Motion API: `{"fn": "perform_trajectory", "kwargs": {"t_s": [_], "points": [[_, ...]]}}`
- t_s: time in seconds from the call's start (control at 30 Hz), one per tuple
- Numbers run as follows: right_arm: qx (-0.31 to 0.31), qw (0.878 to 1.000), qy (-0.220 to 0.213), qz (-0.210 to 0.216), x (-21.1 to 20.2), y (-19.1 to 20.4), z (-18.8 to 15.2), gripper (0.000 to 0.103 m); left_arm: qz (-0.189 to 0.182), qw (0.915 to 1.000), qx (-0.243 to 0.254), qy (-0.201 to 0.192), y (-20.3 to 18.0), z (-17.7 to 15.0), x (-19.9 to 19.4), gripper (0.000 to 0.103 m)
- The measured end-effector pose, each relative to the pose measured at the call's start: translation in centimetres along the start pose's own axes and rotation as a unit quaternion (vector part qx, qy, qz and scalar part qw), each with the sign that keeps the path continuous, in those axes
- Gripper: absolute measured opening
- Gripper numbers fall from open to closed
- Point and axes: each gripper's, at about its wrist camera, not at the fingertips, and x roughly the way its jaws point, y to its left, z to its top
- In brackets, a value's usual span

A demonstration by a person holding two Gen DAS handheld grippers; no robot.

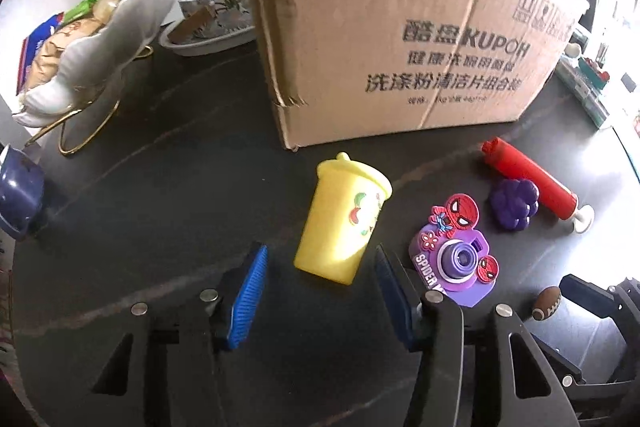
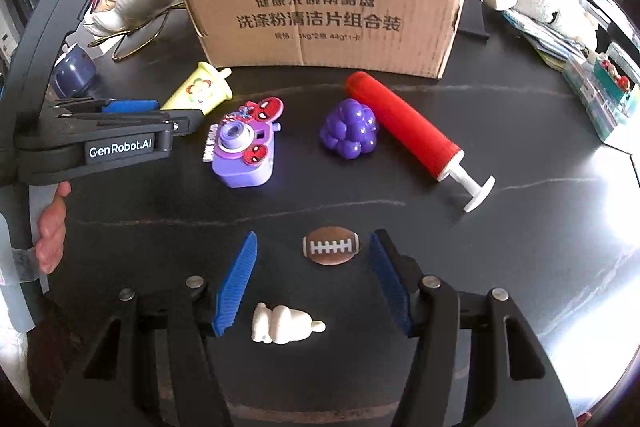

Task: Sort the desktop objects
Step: 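Bring the left tool around the yellow cup while the right tool approaches the brown football, then close the left tool on the yellow cup while the right tool grips the football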

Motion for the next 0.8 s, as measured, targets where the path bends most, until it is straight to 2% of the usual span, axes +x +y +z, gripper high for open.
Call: {"fn": "perform_trajectory", "kwargs": {"t_s": [0.13, 0.3, 0.37, 0.43, 0.7, 0.8], "points": [[0.004, 1.0, 0.006, -0.002, 0.4, -0.1, -0.1, 0.05, 0.006, 1.0, -0.006, 0.004, -0.1, 0.0, 0.7, 0.048], [-0.002, 1.0, 0.004, -0.015, 0.5, 0.2, -0.2, 0.048, 0.008, 0.9998, -0.018, -0.002, 0.2, 0.0, 1.1, 0.044], [-0.006, 1.0, 0.002, -0.026, 0.5, 0.4, -0.3, 0.037, 0.008, 0.9997, -0.021, -0.004, 0.1, 0.0, 1.0, 0.033], [-0.01, 0.999, 0.0, -0.037, 0.5, 0.5, -0.3, 0.031, 0.011, 0.9997, -0.023, -0.005, 0.0, 0.0, 1.0, 0.032], [0.001, 1.0, -0.001, -0.029, 0.4, 0.2, -0.5, 0.03, 0.018, 0.9997, -0.008, -0.013, -0.8, -0.2, 0.3, 0.031], [0.008, 1.0, -0.003, -0.026, -0.1, 0.0, -0.2, 0.03, 0.018, 0.9991, -0.01, -0.036, -1.0, -0.2, -1.4, 0.03]]}}
